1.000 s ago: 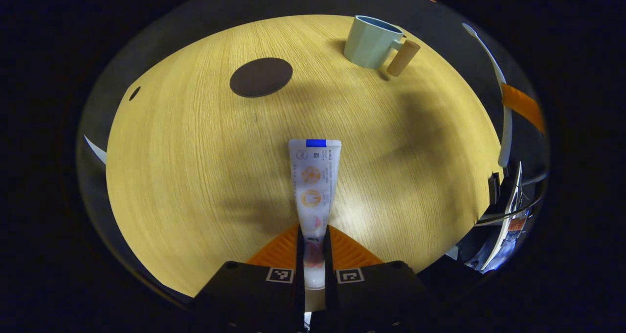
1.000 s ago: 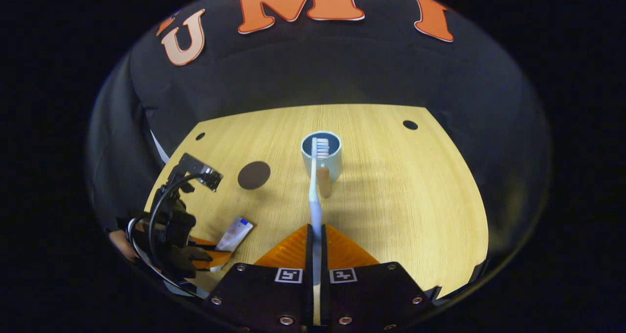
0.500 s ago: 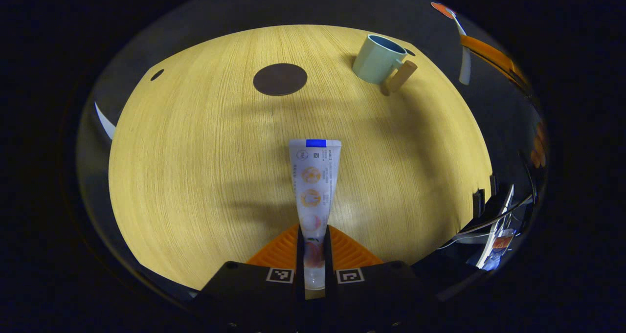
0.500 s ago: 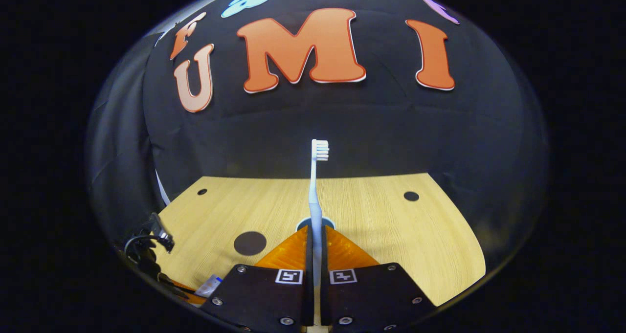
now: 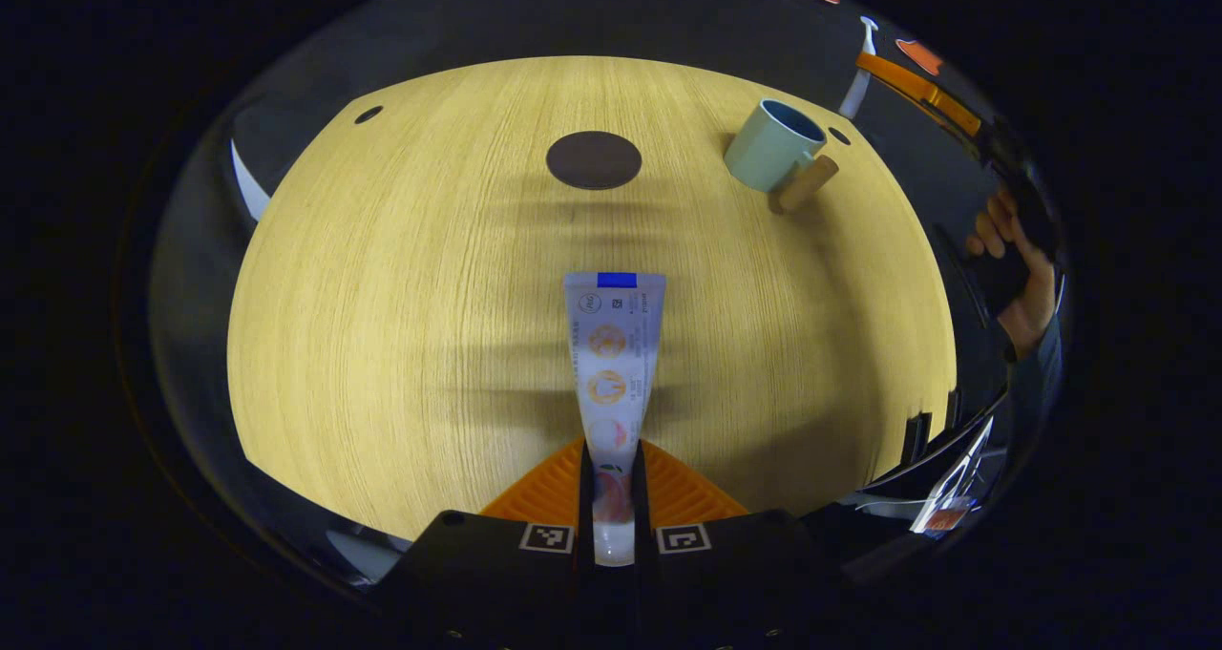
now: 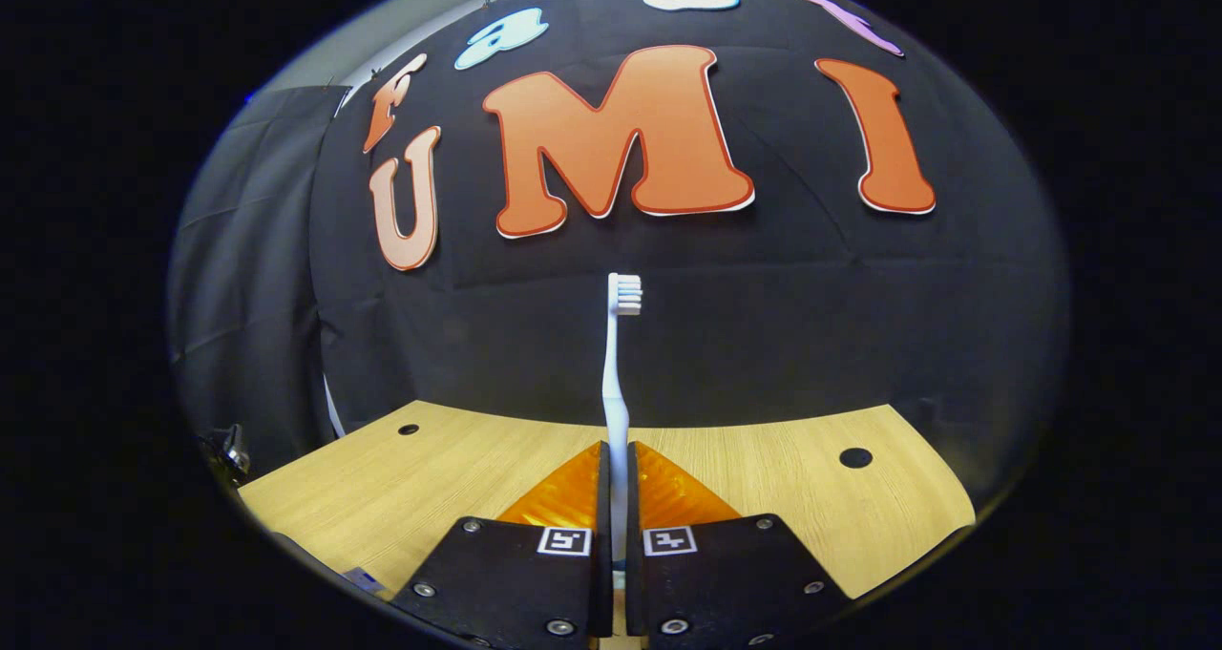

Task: Put the toothbrush and toothpaste on the desktop into the cup, then pick up the cup and place it on the coaster on the desktop.

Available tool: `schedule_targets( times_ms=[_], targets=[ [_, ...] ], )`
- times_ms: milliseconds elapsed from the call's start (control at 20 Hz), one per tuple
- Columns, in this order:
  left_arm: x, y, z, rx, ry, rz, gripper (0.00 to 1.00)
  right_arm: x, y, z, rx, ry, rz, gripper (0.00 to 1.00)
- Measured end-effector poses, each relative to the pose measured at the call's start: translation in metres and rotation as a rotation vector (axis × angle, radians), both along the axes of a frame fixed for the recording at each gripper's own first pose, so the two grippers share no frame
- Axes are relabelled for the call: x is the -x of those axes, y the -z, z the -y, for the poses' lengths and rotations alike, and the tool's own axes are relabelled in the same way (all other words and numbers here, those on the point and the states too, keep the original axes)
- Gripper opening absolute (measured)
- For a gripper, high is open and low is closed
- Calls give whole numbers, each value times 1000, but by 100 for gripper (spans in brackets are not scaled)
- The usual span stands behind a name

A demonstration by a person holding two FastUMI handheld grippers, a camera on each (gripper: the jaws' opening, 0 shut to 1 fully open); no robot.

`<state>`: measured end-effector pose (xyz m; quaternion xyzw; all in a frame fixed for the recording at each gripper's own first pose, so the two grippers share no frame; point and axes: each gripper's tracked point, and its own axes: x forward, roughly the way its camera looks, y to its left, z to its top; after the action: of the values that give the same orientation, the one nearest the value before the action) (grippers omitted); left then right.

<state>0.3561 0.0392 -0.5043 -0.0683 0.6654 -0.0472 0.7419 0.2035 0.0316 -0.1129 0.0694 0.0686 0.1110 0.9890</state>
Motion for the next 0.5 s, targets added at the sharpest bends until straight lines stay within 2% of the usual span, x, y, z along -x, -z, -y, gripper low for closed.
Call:
schedule_targets(
  times_ms=[250,500],
  targets=[
    [6,-7,-1,-30,-53,-8,17,-27,29,-10,-12,-17,-3,6],
    [3,-15,1,-42,-67,-10,17,-33,76,-12,16,-22,-84,5]
  ],
)
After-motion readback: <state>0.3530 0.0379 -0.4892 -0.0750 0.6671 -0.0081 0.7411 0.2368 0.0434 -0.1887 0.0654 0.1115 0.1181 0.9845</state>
